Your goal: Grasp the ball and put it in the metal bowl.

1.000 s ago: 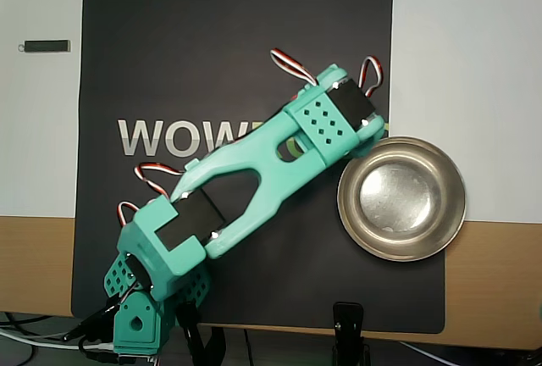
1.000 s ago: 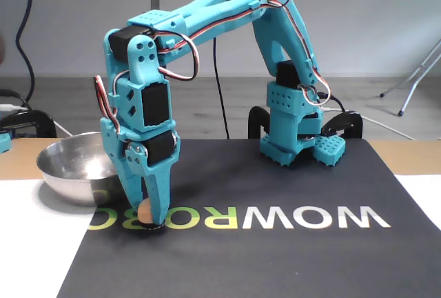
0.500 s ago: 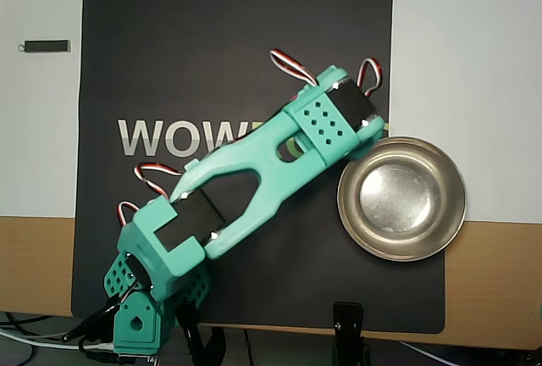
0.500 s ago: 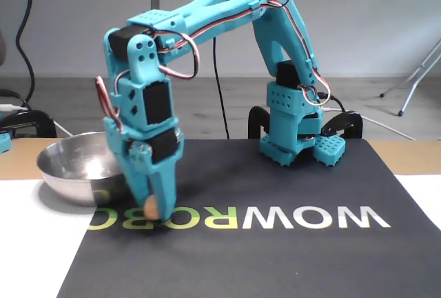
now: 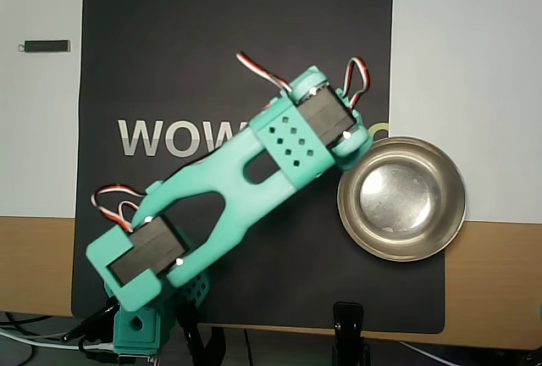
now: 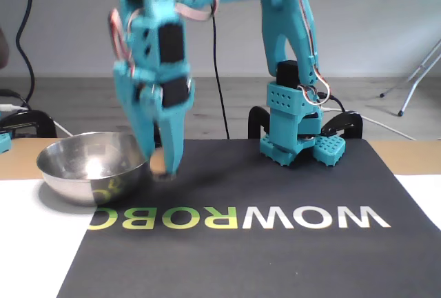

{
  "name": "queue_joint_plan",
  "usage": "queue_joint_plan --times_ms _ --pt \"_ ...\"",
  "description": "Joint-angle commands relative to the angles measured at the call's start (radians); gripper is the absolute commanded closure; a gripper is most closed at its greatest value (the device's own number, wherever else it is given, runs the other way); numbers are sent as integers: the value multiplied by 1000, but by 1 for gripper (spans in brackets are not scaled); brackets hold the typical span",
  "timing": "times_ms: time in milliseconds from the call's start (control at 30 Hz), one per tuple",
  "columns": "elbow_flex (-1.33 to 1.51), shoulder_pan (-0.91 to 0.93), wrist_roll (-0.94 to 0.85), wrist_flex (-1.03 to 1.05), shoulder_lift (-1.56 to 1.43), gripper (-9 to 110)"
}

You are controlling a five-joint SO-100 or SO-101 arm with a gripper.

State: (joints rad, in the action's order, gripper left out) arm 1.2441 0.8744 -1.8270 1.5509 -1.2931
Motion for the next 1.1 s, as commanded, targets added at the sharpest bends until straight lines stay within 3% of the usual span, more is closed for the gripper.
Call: queue_joint_plan --times_ms 0,200,533,1067 --pt "-18 -2 6 26 -103 70" --pt "-18 6 8 75 -179 70" --pt "-78 31 247 61 -186 70" --pt "-101 147 245 61 -179 70"
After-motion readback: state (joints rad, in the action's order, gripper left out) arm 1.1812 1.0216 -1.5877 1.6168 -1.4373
